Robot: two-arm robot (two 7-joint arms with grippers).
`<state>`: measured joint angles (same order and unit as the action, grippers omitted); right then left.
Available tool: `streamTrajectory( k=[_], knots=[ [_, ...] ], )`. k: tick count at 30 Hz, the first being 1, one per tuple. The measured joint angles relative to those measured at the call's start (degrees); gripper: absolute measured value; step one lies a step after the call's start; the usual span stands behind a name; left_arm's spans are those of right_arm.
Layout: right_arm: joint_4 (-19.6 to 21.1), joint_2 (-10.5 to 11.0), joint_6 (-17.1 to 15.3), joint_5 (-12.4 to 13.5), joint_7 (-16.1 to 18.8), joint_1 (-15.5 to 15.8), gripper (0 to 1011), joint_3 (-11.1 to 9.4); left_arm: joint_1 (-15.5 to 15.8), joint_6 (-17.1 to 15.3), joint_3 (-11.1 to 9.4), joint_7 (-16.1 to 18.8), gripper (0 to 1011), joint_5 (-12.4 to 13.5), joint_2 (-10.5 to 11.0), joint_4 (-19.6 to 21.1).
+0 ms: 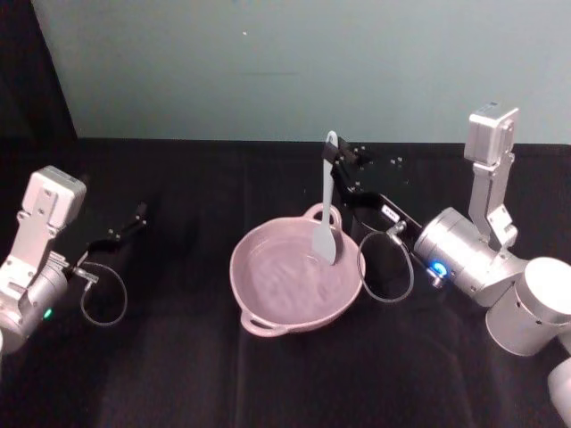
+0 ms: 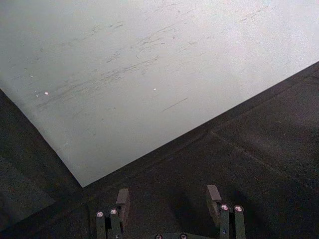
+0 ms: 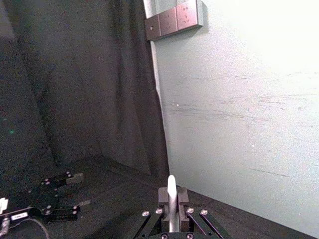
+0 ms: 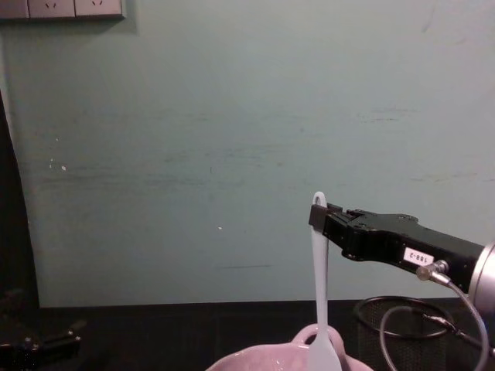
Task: Use the one hand to pick up the spoon and stir the clear water in the bowl.
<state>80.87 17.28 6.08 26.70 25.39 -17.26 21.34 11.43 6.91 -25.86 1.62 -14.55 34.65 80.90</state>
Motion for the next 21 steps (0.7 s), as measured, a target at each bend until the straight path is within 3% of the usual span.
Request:
streamTrajectory(
  k=[8, 15, 21],
  knots=[
    [2.54, 0.10, -0.98, -0.37, 0.73, 1.51, 110, 1.51, 0.00, 0.00, 0.00, 0.00, 1011, 0.00, 0.00, 0.00],
    [3.65, -1.50, -1.82, -0.94, 2.26, 1.90, 110, 5.41, 0.00, 0.00, 0.00, 0.00, 1011, 0.00, 0.00, 0.00],
    [2.29, -3.18, -2.01, -1.36, 3.08, 0.25, 110, 7.60, 0.00, 0.00, 0.00, 0.00, 1011, 0.00, 0.00, 0.00]
  ],
)
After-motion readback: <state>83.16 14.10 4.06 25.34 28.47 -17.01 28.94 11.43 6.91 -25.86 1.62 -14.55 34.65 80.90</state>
